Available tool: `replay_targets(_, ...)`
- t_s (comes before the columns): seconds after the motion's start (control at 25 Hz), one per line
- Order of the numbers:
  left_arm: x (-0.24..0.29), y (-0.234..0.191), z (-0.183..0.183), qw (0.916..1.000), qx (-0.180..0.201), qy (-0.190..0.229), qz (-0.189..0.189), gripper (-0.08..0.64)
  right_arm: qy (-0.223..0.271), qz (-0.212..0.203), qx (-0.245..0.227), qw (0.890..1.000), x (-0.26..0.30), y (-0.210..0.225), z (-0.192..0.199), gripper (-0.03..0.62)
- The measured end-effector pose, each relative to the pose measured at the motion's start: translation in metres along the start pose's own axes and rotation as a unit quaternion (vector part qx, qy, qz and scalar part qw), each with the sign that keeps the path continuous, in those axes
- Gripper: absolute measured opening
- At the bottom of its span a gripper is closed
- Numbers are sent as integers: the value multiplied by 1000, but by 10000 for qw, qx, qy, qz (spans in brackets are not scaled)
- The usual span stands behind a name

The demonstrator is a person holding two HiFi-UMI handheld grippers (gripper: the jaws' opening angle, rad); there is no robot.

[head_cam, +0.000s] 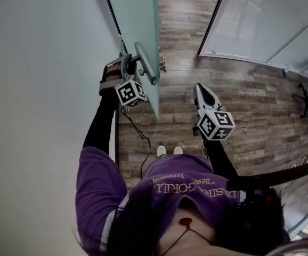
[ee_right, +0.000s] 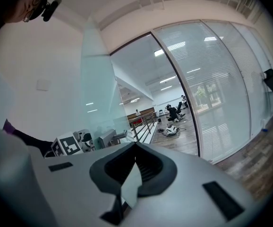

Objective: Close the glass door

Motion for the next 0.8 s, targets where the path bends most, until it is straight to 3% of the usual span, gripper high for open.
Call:
replay_targets(0.36, 10, 6, -13, 9998, -150, -21, 104, 133, 97, -129, -268, 9995, 13, -28, 0, -2)
replay_targets(0.6, 26, 6, -31, 9996, -253, -4, 99, 133, 220, -32, -516, 9984, 30, -23, -16, -2)
replay_targets(0.8, 33, 7, -48, 9995, -317, -14, 10, 133, 268, 81, -435, 9987, 31, -12, -20, -2)
Point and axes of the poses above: the fingertips, and each gripper's own axes: x forward along the fingers, y to its right, z out of its underside, the point moved 3 cm from there along -x, backward along the fingers
